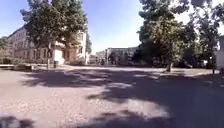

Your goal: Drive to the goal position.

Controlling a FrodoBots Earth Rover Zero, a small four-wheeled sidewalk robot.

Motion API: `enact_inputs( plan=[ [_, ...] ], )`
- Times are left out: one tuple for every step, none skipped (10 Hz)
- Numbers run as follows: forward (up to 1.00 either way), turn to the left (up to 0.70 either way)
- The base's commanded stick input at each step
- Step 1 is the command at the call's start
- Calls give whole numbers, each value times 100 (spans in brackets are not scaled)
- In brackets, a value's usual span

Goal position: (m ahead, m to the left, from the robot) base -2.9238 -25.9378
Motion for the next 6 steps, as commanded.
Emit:
enact_inputs(
  plan=[
    [70, 0],
    [70, 0],
    [70, 0],
    [70, 0],
    [70, 0],
    [70, 0]
  ],
)
